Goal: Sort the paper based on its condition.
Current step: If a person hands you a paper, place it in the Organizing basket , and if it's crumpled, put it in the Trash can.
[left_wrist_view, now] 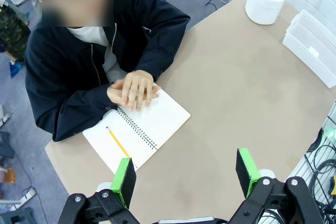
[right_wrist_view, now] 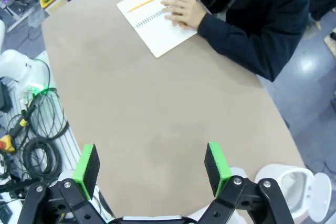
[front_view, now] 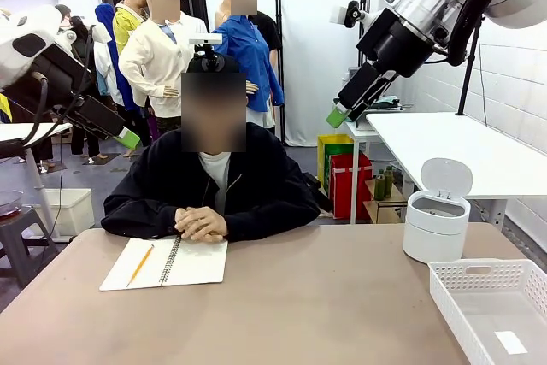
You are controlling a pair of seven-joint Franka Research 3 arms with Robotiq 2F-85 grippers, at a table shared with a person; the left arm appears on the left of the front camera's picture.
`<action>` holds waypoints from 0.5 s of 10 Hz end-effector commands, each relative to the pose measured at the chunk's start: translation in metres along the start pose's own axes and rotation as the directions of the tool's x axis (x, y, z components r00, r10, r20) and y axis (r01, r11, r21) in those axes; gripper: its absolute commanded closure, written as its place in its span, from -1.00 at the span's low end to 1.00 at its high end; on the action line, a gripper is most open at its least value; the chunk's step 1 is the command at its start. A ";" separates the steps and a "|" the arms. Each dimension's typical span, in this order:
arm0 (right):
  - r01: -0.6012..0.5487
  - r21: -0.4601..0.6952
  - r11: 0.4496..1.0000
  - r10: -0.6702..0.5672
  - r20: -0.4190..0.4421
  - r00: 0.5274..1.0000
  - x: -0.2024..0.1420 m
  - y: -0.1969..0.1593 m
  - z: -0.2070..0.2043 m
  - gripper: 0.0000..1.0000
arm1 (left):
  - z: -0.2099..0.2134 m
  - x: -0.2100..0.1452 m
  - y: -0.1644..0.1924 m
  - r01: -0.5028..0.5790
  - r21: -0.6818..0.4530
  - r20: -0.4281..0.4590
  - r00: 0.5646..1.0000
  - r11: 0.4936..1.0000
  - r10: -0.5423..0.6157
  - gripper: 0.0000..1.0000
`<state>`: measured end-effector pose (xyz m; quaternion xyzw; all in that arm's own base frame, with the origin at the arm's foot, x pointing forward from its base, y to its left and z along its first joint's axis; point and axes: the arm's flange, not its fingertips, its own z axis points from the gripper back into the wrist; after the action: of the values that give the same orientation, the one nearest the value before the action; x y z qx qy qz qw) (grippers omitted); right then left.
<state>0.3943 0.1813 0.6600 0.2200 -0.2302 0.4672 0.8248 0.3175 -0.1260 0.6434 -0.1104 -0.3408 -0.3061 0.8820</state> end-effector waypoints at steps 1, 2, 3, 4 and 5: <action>0.009 0.000 1.000 -0.009 -0.008 1.000 0.008 0.000 0.002 -1.00 | 0.001 0.000 0.001 -0.002 0.000 0.002 1.000 1.000 0.002 -1.00; 0.003 -0.002 1.000 -0.003 -0.009 1.000 0.008 0.000 0.001 -1.00 | 0.001 0.000 0.001 -0.002 0.000 0.002 1.000 1.000 0.002 -1.00; -0.002 -0.004 1.000 0.002 -0.007 1.000 0.009 0.002 0.001 -1.00 | 0.001 0.000 0.001 -0.002 0.000 0.002 1.000 1.000 0.002 -1.00; -0.006 -0.008 1.000 0.006 0.000 1.000 0.009 0.002 0.001 -1.00 | 0.001 0.000 0.001 -0.002 0.000 0.002 1.000 1.000 0.002 -1.00; -0.009 -0.008 1.000 0.009 0.005 1.000 0.010 0.003 0.001 -1.00 | 0.001 0.000 0.001 -0.002 0.000 0.002 1.000 1.000 0.002 -1.00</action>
<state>0.3944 0.1850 0.6662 0.2185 -0.2345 0.4708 0.8220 0.3175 -0.1260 0.6434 -0.1104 -0.3408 -0.3061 0.8820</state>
